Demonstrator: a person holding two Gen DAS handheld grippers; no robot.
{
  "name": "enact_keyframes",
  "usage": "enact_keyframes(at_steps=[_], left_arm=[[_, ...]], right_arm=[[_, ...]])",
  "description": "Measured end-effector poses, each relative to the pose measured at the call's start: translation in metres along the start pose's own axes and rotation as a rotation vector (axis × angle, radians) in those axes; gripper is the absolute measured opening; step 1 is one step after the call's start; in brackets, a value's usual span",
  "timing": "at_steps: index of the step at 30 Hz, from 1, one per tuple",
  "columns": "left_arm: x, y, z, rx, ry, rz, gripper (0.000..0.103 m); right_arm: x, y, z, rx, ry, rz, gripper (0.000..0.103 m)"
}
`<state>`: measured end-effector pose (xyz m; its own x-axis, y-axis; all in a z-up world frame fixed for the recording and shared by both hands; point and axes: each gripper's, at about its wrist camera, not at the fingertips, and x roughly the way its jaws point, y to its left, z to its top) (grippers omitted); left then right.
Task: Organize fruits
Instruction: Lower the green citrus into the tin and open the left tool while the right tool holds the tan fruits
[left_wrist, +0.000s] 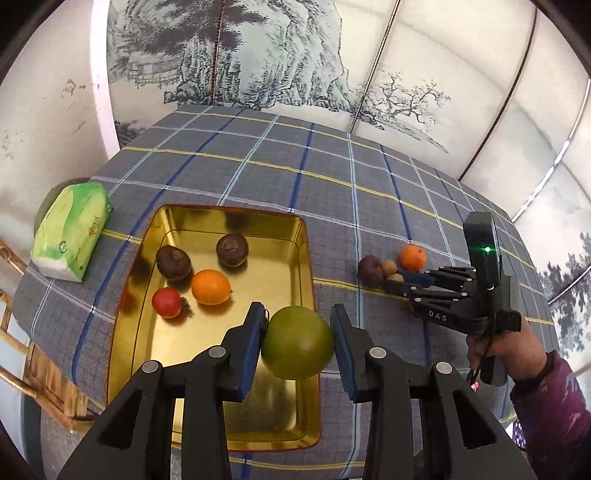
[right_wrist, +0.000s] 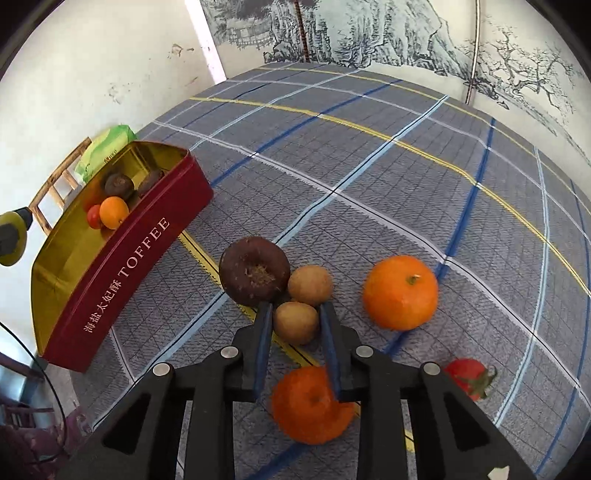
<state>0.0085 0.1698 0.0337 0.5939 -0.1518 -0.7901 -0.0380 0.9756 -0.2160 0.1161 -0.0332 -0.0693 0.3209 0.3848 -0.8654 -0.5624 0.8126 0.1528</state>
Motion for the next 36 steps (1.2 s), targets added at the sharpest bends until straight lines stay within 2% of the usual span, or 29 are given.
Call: enact_keyframes(at_steps=[4, 9, 14, 23, 36], left_arm=[[-0.004, 0.005, -0.002, -0.001, -0.009, 0.01, 0.037], [-0.01, 0.015, -0.007, 0.001, -0.023, 0.033, 0.037], [-0.011, 0.026, -0.016, 0.012, -0.025, 0.061, 0.037], [-0.002, 0.027, -0.022, 0.025, -0.005, 0.064, 0.038], [0.014, 0.037, -0.024, 0.025, 0.029, 0.072, 0.038]], right_arm=[[-0.002, 0.001, 0.0, -0.007, -0.019, -0.016, 0.024], [-0.04, -0.001, -0.013, 0.048, -0.141, -0.021, 0.024], [-0.087, -0.002, -0.048, 0.113, -0.252, -0.023, 0.024], [-0.13, -0.008, -0.085, 0.188, -0.306, -0.035, 0.024], [-0.143, 0.002, -0.09, 0.182, -0.332, -0.023, 0.024]])
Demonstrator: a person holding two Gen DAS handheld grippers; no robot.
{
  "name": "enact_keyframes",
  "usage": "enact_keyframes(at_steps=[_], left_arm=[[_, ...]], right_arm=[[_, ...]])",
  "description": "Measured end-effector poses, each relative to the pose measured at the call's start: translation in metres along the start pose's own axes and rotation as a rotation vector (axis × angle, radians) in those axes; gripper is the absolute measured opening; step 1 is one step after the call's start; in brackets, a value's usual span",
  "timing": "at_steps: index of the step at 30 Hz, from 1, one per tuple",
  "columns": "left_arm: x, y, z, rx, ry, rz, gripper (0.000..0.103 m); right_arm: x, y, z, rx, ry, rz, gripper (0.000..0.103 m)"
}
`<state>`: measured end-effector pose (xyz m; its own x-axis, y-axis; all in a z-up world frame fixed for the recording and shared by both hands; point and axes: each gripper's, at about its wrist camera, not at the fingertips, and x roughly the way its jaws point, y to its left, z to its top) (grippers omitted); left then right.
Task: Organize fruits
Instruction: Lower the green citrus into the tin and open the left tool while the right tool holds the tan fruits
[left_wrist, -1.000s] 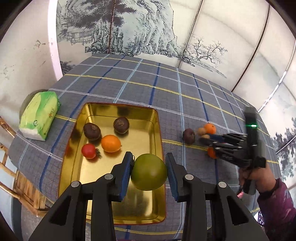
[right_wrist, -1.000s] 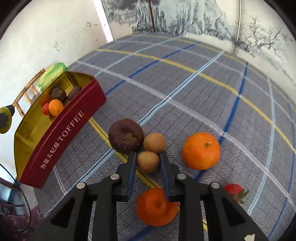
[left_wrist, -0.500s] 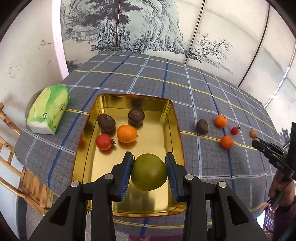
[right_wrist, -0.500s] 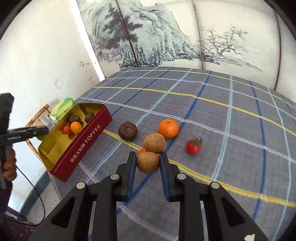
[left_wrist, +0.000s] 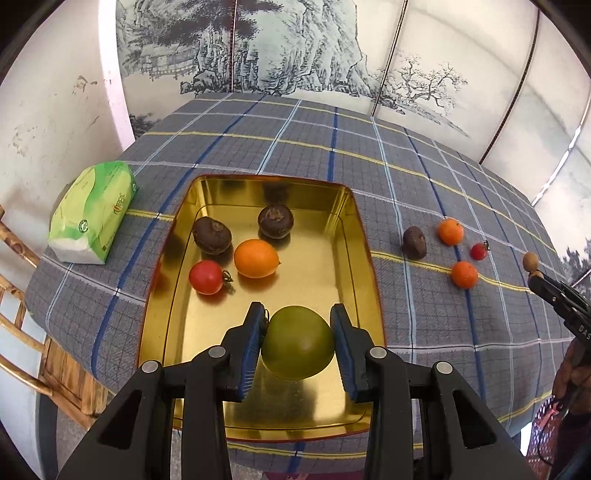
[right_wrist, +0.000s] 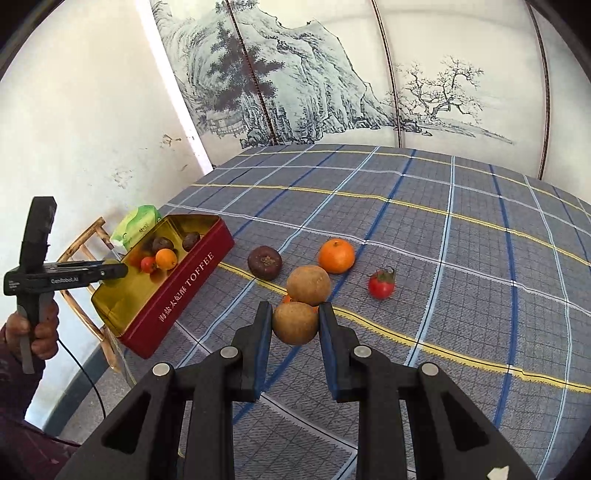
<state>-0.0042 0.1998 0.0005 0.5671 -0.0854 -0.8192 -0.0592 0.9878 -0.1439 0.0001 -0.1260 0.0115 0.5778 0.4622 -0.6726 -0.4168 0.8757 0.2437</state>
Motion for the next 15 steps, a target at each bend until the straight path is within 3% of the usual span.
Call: enact_keyframes(at_steps=[15], left_arm=[[0.012, 0.003, -0.006, 0.029, 0.016, 0.025, 0.038]], right_arm=[[-0.002, 0.006, 0.002, -0.001, -0.001, 0.009, 0.024]])
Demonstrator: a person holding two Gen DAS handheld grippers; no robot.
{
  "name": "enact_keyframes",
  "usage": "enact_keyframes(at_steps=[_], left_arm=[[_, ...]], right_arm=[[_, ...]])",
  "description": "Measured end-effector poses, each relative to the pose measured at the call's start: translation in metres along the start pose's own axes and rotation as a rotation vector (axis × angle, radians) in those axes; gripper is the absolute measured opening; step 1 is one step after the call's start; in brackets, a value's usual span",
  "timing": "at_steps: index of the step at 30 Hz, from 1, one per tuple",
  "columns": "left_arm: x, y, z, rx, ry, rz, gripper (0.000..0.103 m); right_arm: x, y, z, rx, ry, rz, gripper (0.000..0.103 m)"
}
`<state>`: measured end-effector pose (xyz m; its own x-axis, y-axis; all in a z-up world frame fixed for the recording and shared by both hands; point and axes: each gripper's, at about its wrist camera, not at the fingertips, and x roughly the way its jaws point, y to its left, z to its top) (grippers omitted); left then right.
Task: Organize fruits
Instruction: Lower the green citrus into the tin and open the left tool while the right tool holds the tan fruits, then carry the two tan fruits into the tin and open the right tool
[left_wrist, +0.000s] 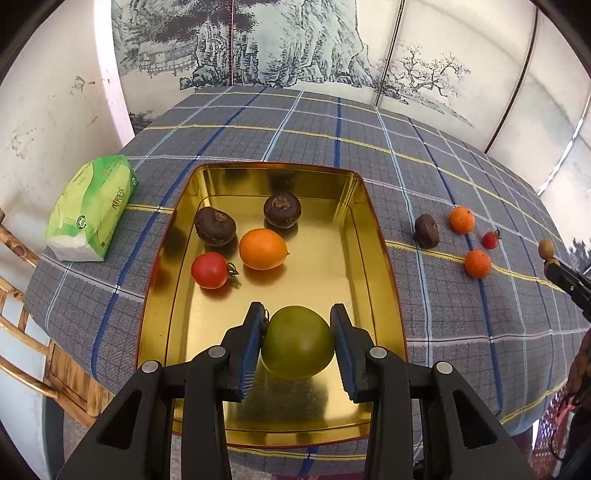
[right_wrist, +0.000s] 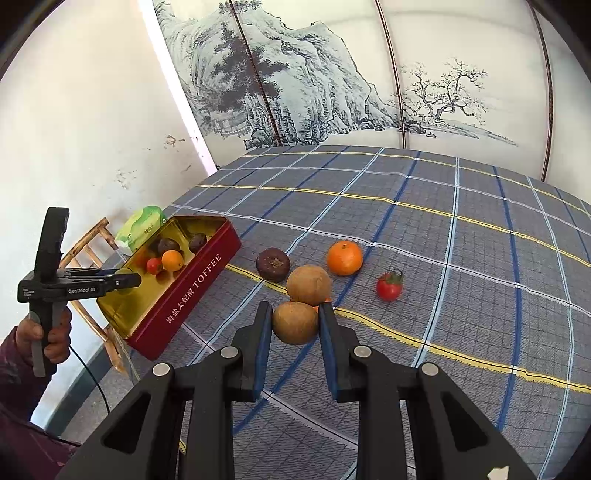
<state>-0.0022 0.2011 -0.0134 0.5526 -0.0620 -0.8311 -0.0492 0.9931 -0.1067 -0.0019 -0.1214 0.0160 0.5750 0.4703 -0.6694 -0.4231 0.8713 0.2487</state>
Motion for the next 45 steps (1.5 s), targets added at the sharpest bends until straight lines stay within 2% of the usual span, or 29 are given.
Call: enact_keyframes(at_steps=[32, 45], left_arm=[[0.019, 0.0, -0.005, 0.083, -0.007, 0.1, 0.038], [0.019, 0.0, -0.004, 0.088, -0.021, 0.116, 0.038]], right_arm=[[-0.003, 0.023, 0.006, -0.03, 0.002, 0.016, 0.024], [-0.001, 0.027, 0.005, -0.037, 0.006, 0.021, 0.024]])
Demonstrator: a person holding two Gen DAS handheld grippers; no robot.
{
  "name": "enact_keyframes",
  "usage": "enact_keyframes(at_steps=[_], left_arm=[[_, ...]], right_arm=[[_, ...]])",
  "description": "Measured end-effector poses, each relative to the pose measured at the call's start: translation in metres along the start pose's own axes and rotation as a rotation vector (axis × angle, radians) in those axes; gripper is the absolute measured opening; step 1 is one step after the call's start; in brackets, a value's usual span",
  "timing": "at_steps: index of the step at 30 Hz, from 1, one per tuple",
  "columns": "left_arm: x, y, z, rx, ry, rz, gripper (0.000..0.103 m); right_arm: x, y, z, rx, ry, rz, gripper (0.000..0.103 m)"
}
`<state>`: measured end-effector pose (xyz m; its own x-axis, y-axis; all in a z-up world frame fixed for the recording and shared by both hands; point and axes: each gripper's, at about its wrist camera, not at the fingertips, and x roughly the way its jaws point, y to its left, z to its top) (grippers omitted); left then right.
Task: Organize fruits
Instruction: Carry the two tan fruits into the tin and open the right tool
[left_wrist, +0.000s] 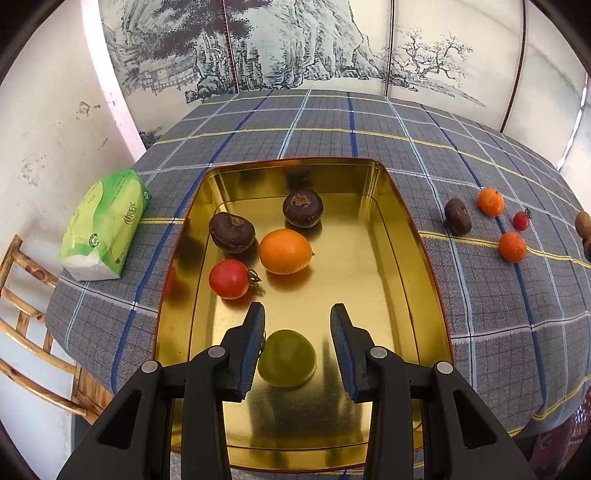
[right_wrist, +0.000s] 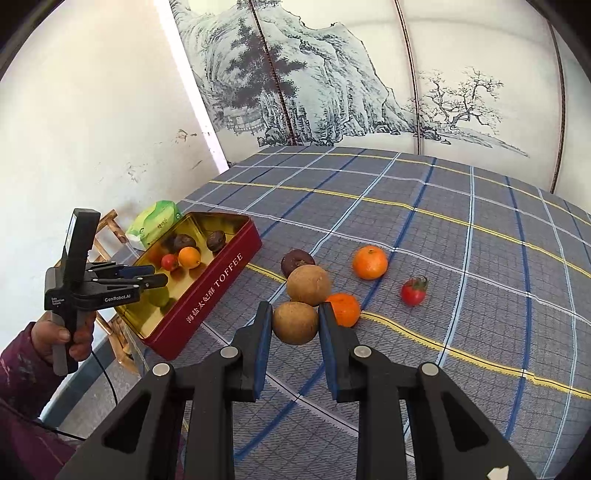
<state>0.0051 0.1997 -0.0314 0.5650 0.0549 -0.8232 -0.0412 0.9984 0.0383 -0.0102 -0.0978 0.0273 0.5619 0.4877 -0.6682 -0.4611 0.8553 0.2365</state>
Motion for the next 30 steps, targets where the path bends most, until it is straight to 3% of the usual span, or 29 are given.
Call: enact_keyframes(at_steps=[17, 24, 26, 28, 30], left_arm=[[-0.013, 0.012, -0.004, -0.04, -0.024, 0.043, 0.039], [-0.028, 0.034, -0.006, -0.139, -0.062, 0.051, 0.04], [-0.032, 0.041, -0.006, -0.159, -0.069, 0.061, 0.044], [-0.036, 0.048, -0.007, -0.185, -0.075, 0.061, 0.06], [-0.039, 0.052, -0.009, -0.199, -0.087, 0.074, 0.062]], right_arm=[[0.001, 0.008, 0.002, -0.019, 0.0, 0.014, 0.024], [0.002, 0.02, 0.009, -0.047, -0.002, 0.042, 0.024], [0.003, 0.025, 0.012, -0.053, -0.004, 0.056, 0.024], [0.005, 0.031, 0.016, -0.063, -0.004, 0.073, 0.024], [0.008, 0.038, 0.02, -0.077, -0.005, 0.087, 0.024]])
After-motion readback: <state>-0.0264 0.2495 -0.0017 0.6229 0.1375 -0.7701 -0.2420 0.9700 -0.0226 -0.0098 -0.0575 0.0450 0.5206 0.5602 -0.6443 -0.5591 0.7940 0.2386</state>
